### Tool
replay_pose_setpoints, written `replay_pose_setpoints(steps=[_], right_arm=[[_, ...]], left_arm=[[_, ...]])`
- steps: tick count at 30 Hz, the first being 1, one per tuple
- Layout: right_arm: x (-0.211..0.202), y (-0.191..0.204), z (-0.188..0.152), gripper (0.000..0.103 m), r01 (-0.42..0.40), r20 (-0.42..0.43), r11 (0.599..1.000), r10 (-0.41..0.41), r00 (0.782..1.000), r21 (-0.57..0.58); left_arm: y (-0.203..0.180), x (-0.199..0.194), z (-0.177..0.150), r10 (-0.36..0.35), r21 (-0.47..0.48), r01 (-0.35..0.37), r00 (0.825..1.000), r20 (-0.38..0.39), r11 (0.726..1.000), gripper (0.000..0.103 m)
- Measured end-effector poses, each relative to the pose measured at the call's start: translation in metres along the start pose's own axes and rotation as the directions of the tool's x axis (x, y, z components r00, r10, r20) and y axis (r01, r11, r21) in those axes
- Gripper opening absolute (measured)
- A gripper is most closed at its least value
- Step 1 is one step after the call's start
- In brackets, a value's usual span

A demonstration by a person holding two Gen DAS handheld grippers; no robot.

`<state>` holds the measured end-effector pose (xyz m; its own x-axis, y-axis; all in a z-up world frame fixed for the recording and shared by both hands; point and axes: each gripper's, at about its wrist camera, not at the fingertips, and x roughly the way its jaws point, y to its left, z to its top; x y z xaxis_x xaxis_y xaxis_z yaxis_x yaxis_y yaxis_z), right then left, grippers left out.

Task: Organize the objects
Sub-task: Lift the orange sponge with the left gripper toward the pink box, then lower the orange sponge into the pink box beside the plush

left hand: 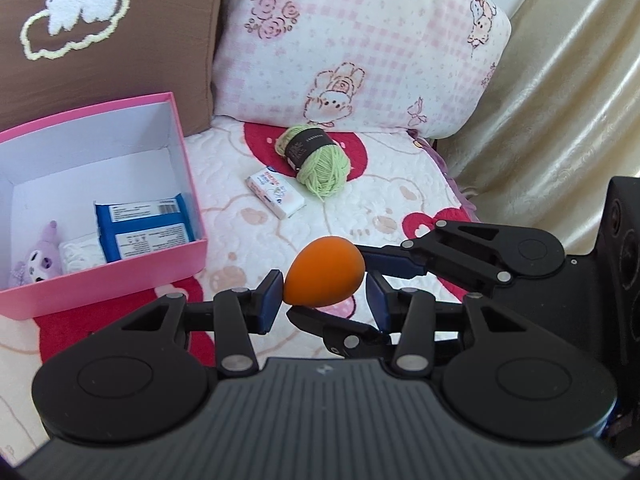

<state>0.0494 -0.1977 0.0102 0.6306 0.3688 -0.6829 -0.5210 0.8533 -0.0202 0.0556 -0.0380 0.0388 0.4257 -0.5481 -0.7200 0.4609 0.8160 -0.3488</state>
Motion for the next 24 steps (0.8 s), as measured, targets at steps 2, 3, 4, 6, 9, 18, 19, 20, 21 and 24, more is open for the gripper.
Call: replay_pose_setpoints(steps=[2, 3, 4, 6, 9, 18, 19, 20, 21, 24], right_arm=[[0.000, 0.008, 0.004, 0.052, -0.002, 0.001, 1.000, 0.002, 1.000, -0.020], [-0.001, 0.013, 0.006, 0.052, -0.001, 0.004, 1.000, 0.001, 1.000, -0.030], [-0.001, 0.015, 0.009, 0.052, -0.002, 0.009, 0.999, 0.002, 1.000, -0.040], [0.001, 0.021, 0.015, 0.052, -0.012, 0.018, 0.997, 0.013, 1.000, -0.070], [0.006, 0.031, 0.025, 0.052, -0.015, 0.020, 0.993, 0.018, 1.000, -0.120], [0.023, 0.052, 0.061, 0.052, -0.035, 0.062, 0.984, 0.046, 0.997, -0.175], [0.027, 0.054, 0.064, 0.052, -0.042, 0.062, 0.983, 0.054, 0.997, -0.178], [0.029, 0.056, 0.067, 0.052, -0.044, 0.064, 0.982, 0.057, 0.996, -0.183], [0.032, 0.059, 0.069, 0.052, -0.044, 0.068, 0.980, 0.058, 0.996, -0.195], [0.043, 0.064, 0.077, 0.052, -0.051, 0.069, 0.976, 0.067, 0.995, -0.212]], left_arm=[[0.004, -0.005, -0.001, 0.005, -0.005, -0.005, 1.000, 0.011, 1.000, 0.043], [0.007, -0.009, -0.002, 0.005, -0.002, -0.005, 1.000, 0.021, 1.000, 0.043], [0.008, -0.013, -0.003, 0.005, 0.008, -0.005, 0.999, 0.035, 1.000, 0.043], [0.015, -0.021, -0.005, 0.016, 0.011, -0.016, 0.998, 0.068, 1.000, 0.043], [0.027, -0.029, -0.004, 0.022, -0.012, -0.021, 0.996, 0.087, 1.000, 0.043], [0.062, -0.058, 0.002, 0.093, -0.073, -0.081, 0.978, 0.186, 0.994, 0.040], [0.066, -0.060, 0.002, 0.100, -0.079, -0.086, 0.977, 0.190, 0.993, 0.040], [0.070, -0.061, 0.003, 0.105, -0.087, -0.089, 0.975, 0.195, 0.992, 0.040], [0.073, -0.062, 0.003, 0.111, -0.092, -0.094, 0.974, 0.200, 0.991, 0.040], [0.085, -0.064, 0.005, 0.131, -0.108, -0.110, 0.969, 0.211, 0.988, 0.040]])
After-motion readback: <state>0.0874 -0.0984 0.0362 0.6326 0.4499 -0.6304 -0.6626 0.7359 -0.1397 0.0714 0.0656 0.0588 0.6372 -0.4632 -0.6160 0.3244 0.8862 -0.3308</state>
